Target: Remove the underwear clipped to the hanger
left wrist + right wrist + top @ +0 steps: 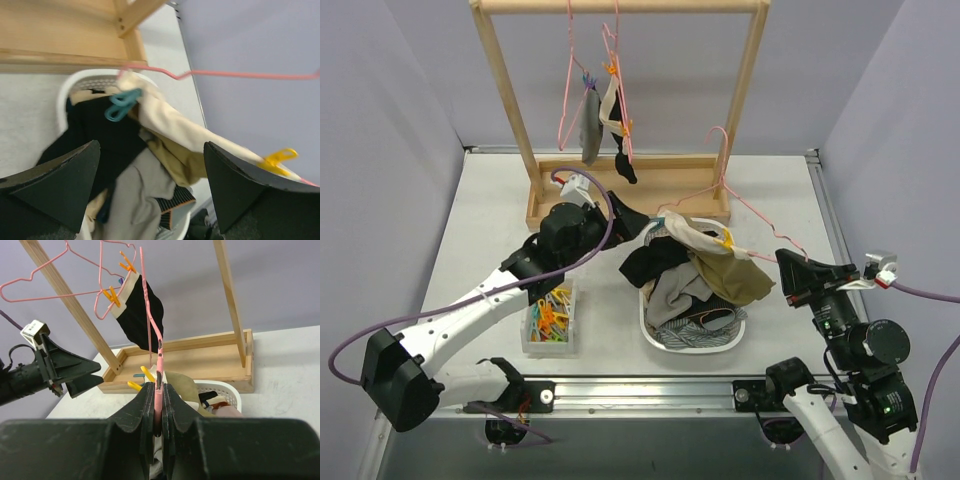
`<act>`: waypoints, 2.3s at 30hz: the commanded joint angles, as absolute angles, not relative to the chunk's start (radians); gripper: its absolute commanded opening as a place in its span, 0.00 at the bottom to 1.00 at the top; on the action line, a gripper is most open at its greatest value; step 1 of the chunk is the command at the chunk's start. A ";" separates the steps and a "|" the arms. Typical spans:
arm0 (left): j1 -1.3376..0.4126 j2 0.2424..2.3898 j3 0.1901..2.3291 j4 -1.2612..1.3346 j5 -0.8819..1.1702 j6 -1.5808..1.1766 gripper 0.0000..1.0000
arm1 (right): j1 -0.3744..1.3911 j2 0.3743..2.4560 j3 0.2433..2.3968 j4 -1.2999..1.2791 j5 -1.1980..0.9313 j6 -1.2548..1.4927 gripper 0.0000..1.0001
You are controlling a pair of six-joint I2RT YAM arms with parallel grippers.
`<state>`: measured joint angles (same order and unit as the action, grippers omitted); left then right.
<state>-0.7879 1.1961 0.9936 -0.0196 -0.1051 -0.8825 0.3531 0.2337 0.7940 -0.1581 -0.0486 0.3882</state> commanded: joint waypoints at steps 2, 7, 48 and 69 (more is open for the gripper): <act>-0.690 1.184 0.959 0.049 -0.049 -0.942 0.94 | 0.345 0.222 0.802 -0.103 -0.038 0.373 0.00; -0.568 1.279 0.922 0.164 0.153 -1.075 0.94 | 0.348 0.224 0.822 -0.106 -0.049 0.365 0.00; -0.552 1.741 0.969 0.736 0.554 -1.519 0.76 | 0.356 0.195 0.811 -0.021 -0.067 0.419 0.00; -0.529 1.732 0.942 0.819 0.592 -1.545 0.03 | 0.356 0.192 0.815 -0.087 -0.005 0.387 0.00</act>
